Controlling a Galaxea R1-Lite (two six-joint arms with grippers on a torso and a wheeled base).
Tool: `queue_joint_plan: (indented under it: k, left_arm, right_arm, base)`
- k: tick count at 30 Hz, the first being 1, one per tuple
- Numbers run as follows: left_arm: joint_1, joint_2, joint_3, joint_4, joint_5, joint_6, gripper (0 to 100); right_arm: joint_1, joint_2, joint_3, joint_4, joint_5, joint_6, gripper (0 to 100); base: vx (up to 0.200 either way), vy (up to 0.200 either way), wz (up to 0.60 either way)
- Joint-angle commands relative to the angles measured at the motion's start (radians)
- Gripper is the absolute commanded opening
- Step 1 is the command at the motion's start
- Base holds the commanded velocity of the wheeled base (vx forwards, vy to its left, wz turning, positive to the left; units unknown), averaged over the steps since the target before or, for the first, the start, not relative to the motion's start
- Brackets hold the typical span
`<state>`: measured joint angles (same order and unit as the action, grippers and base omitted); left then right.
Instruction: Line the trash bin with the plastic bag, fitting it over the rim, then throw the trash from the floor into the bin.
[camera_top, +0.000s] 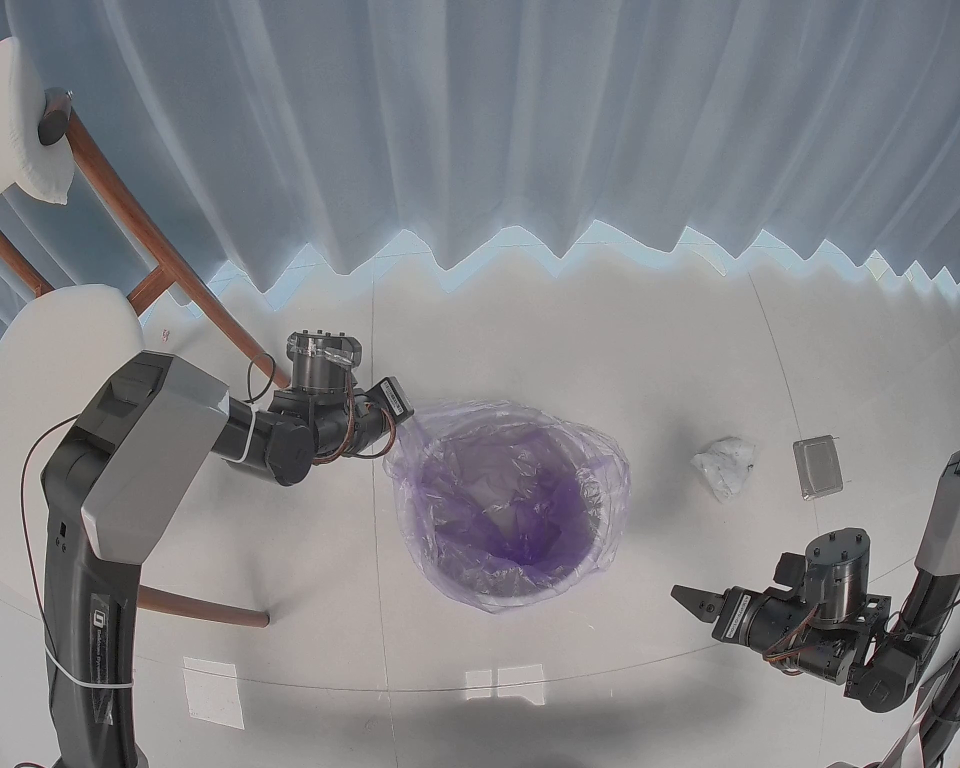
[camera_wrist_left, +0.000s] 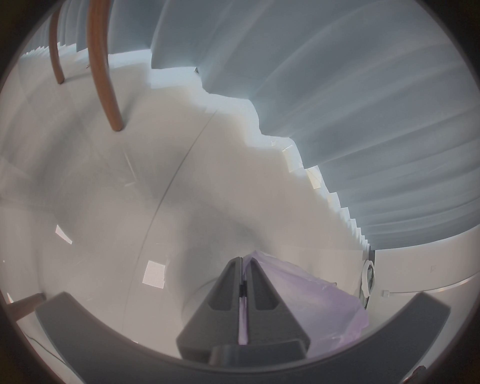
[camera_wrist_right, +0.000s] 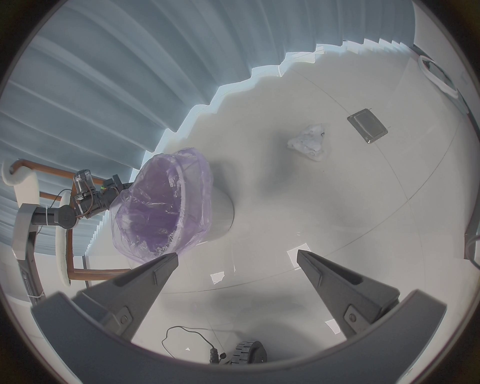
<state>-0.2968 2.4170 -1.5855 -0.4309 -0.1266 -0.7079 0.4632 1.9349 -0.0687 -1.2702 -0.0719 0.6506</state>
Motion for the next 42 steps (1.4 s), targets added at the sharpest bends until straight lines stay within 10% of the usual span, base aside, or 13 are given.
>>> queue_joint_plan:
  k: [1, 14, 15, 31, 42]
  left_arm:
    - [0.008, 0.014, 0.036, -0.008, 0.001, -0.002, 0]
    - [0.011, 0.002, 0.206, -0.101, 0.001, 0.068, 0]
    - [0.013, -0.004, 0.217, -0.111, 0.001, 0.073, 100]
    - [0.116, -0.398, 0.438, -0.089, -0.028, -0.033, 100]
    - [-0.217, -0.562, 0.783, -0.066, -0.116, -0.045, 100]
  right_arm:
    - [0.000, 0.007, 0.003, 0.000, 0.001, 0.001, 100]
    - [0.000, 0.010, 0.003, 0.000, 0.001, 0.000, 100]
    - [0.000, 0.012, 0.003, 0.000, 0.000, 0.000, 100]
    - [-0.003, 0.013, 0.000, 0.000, 0.000, 0.001, 100]
    - [0.000, 0.039, 0.007, -0.023, -0.002, 0.000, 100]
  base:
    - [0.000, 0.000, 0.00]
    - [0.000, 0.000, 0.00]
    - [0.000, 0.000, 0.00]
    - [0.000, 0.000, 0.00]
    - [0.000, 0.000, 0.00]
